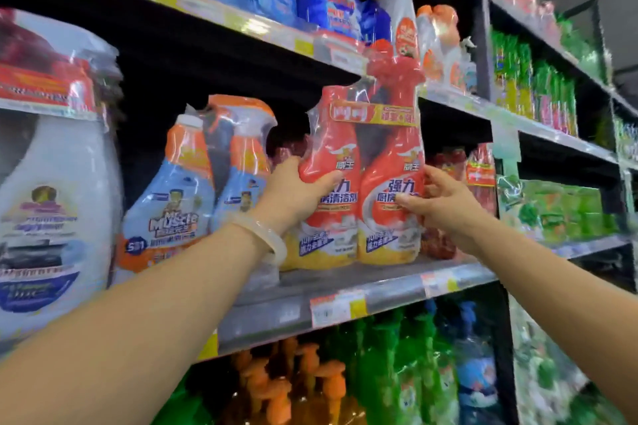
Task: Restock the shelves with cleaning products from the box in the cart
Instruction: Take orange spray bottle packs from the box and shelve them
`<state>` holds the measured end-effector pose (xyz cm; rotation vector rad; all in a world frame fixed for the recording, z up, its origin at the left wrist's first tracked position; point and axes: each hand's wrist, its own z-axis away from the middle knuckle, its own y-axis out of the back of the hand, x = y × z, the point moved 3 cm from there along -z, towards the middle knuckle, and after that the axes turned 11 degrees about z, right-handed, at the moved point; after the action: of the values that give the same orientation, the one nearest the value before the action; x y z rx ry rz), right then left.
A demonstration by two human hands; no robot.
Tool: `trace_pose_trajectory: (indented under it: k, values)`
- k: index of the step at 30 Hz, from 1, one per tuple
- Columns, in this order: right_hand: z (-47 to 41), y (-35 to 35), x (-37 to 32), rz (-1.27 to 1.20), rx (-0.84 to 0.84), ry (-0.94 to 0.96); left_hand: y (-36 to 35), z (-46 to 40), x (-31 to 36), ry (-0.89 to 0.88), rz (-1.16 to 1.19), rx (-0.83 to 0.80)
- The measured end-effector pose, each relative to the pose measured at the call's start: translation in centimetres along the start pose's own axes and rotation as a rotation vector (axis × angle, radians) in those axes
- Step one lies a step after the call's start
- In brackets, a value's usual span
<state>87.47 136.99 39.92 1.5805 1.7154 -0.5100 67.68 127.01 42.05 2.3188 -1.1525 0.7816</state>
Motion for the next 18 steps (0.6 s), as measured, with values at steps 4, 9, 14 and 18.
trace_pose_trajectory:
  k: [4,9,14,18]
  values:
    - [-4.0,-0.4,4.2,-0.012,-0.066,-0.003,-2.0,-1.8,-2.7,0.005,-0.100,0.016]
    - [-7.0,-2.7,10.1,-0.088,-0.175,-0.024,-3.1,-2.3,-5.9,0.133,-0.250,0.065]
    - [-7.6,-3.4,11.1,0.063,-0.366,0.098,-3.6,-1.8,-6.3,0.206,-0.501,0.169]
    - [-6.4,-4.1,12.6,0.197,-0.470,0.165,-4.9,0.7,-7.0,0.370,-0.929,0.111]
